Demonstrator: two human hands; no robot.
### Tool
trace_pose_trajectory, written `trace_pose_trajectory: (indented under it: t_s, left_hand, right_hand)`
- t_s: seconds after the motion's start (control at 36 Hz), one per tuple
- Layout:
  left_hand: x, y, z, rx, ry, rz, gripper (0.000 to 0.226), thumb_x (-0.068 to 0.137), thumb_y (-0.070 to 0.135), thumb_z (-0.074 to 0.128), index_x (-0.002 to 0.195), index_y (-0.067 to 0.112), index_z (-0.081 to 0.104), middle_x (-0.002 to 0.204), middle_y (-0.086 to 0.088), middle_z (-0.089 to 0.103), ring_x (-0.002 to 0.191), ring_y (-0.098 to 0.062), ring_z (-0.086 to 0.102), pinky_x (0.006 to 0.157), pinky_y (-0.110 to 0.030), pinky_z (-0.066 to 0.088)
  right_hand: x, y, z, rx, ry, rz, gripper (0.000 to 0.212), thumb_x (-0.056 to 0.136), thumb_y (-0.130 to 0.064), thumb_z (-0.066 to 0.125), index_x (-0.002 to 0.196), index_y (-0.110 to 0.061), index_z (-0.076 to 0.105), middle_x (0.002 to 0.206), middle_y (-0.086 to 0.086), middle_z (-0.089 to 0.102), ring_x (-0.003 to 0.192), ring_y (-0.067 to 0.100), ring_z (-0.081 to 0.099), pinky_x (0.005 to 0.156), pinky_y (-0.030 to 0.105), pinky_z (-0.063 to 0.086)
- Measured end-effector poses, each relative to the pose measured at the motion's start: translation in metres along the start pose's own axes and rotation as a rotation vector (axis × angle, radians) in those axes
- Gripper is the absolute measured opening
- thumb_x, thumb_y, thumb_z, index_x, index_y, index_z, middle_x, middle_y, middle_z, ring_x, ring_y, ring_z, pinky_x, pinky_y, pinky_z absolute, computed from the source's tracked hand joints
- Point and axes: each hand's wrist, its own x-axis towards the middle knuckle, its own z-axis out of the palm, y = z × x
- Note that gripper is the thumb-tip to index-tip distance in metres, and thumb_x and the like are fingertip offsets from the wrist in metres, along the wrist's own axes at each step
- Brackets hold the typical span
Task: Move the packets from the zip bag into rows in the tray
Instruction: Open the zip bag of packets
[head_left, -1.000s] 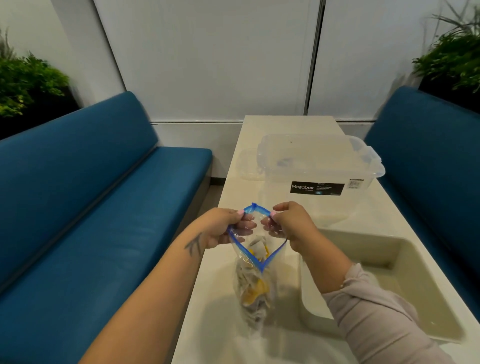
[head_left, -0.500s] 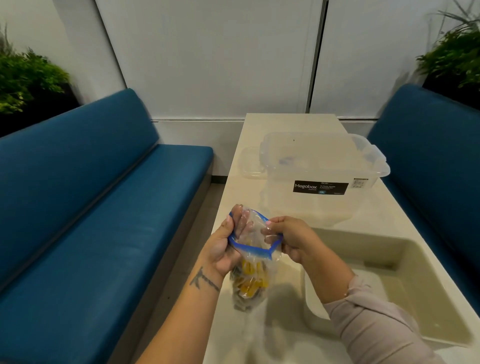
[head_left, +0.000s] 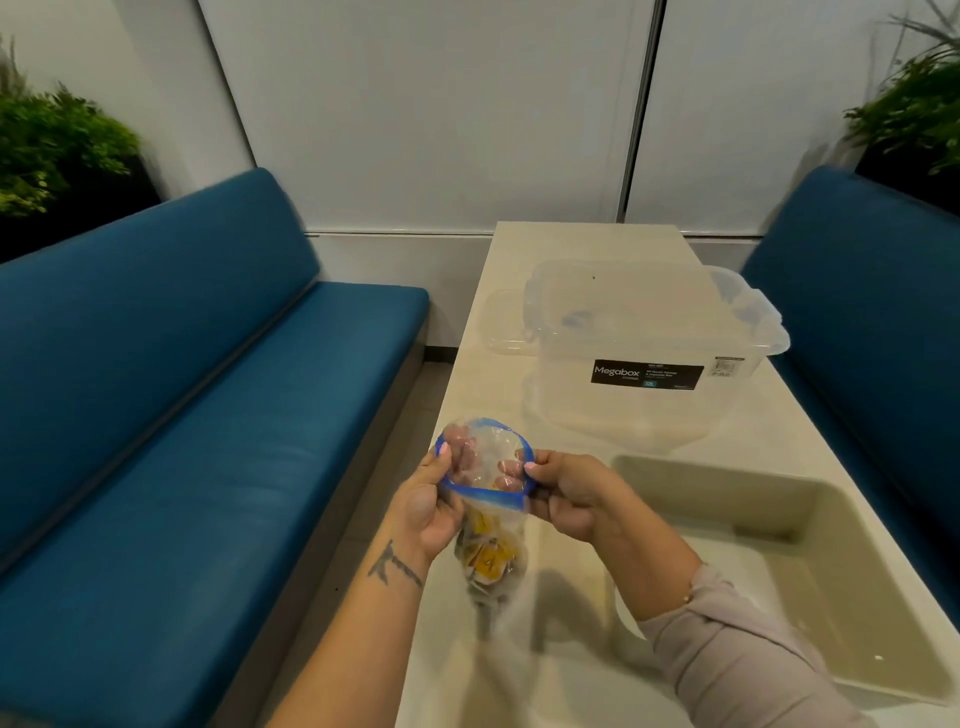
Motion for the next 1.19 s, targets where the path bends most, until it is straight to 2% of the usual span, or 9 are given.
trace_pose_trajectory:
  t_s: [0.19, 0.28, 0.39, 0.47, 0.72, 0.86, 1.03, 1.11, 1.19]
  left_hand:
    - [-0.013, 0.017, 0.004, 0.696, 0.209, -0.246, 0.029, 0.084, 0.039, 0.064, 0.075, 0.015, 0.051, 0.058, 0.002, 0.044, 0.049, -0.008, 0.037, 0.047, -0.016, 0.034]
    - [-0.019, 0.021, 0.004, 0.822, 0.161, -0.305, 0.03, 0.085, 0.041, 0.06, 0.079, 0.013, 0.051, 0.055, 0.002, 0.046, 0.042, -0.006, 0.041, 0.041, -0.014, 0.036]
    - [-0.031, 0.023, 0.006, 0.698, 0.064, -0.298, 0.026, 0.092, 0.02, 0.057, 0.107, -0.002, 0.059, 0.067, -0.013, 0.067, 0.052, -0.017, 0.065, 0.047, -0.022, 0.054]
    - [-0.034, 0.02, 0.005, 0.498, 0.052, -0.202, 0.017, 0.096, 0.01, 0.049, 0.103, -0.002, 0.06, 0.078, -0.015, 0.069, 0.056, -0.022, 0.069, 0.05, -0.026, 0.058]
    - [-0.035, -0.009, 0.004, -0.054, 0.066, -0.089, 0.04, 0.102, 0.029, 0.032, 0.092, 0.003, 0.061, 0.071, -0.014, 0.072, 0.052, -0.019, 0.068, 0.05, -0.028, 0.057]
    - [-0.037, -0.018, 0.004, 0.042, 0.079, -0.121, 0.045, 0.102, 0.039, 0.028, 0.093, 0.007, 0.058, 0.057, -0.003, 0.068, 0.048, -0.014, 0.066, 0.047, -0.027, 0.055]
    - [-0.033, -0.014, -0.006, 0.113, 0.054, -0.16, 0.053, 0.1, 0.044, 0.03, 0.122, 0.006, 0.058, 0.08, -0.009, 0.061, 0.055, -0.02, 0.062, 0.045, -0.028, 0.054]
    - [-0.036, -0.013, -0.009, 0.164, 0.023, -0.19, 0.05, 0.098, 0.036, 0.028, 0.118, 0.003, 0.059, 0.079, -0.015, 0.068, 0.06, -0.025, 0.066, 0.053, -0.033, 0.055]
    - [-0.037, -0.014, -0.012, 0.254, 0.006, -0.213, 0.047, 0.097, 0.035, 0.027, 0.11, 0.007, 0.063, 0.089, -0.016, 0.072, 0.07, -0.028, 0.07, 0.065, -0.038, 0.056]
  right_hand:
    - [-0.001, -0.001, 0.005, 0.058, -0.034, 0.006, 0.038, 0.09, 0.018, 0.035, 0.114, -0.001, 0.058, 0.101, 0.017, 0.063, 0.084, 0.026, 0.064, 0.071, 0.036, 0.056]
    - [-0.003, 0.0, 0.011, 0.068, -0.059, -0.012, 0.039, 0.089, 0.02, 0.033, 0.11, -0.001, 0.057, 0.094, 0.016, 0.064, 0.08, 0.024, 0.064, 0.069, 0.035, 0.056]
    - [-0.003, 0.005, 0.014, 0.15, -0.046, -0.057, 0.039, 0.088, 0.023, 0.028, 0.102, -0.001, 0.055, 0.085, 0.015, 0.063, 0.072, 0.024, 0.063, 0.061, 0.032, 0.058]
    - [0.001, 0.007, 0.011, 0.262, -0.047, -0.085, 0.041, 0.09, 0.022, 0.026, 0.114, 0.0, 0.051, 0.086, 0.014, 0.063, 0.073, 0.024, 0.063, 0.057, 0.031, 0.059]
    - [0.002, 0.018, 0.003, 0.521, -0.034, -0.074, 0.028, 0.099, 0.006, 0.033, 0.086, -0.005, 0.056, 0.063, 0.01, 0.07, 0.055, 0.017, 0.069, 0.053, 0.03, 0.059]
    - [0.006, 0.023, 0.003, 0.567, 0.01, -0.02, 0.024, 0.101, -0.009, 0.04, 0.086, -0.002, 0.058, 0.056, 0.005, 0.061, 0.058, 0.014, 0.059, 0.053, 0.026, 0.057]
    - [0.007, 0.021, 0.0, 0.611, 0.062, 0.071, 0.021, 0.099, -0.013, 0.045, 0.087, -0.002, 0.059, 0.052, 0.007, 0.054, 0.06, 0.012, 0.046, 0.047, 0.02, 0.052]
    - [0.007, 0.024, 0.001, 0.636, 0.067, 0.08, 0.021, 0.098, -0.011, 0.045, 0.107, -0.001, 0.062, 0.068, 0.007, 0.056, 0.085, 0.007, 0.058, 0.078, 0.023, 0.055]
    - [-0.002, 0.023, 0.004, 0.61, 0.032, 0.065, 0.027, 0.098, -0.006, 0.042, 0.077, -0.002, 0.059, 0.049, 0.007, 0.056, 0.048, 0.01, 0.061, 0.046, 0.023, 0.053]
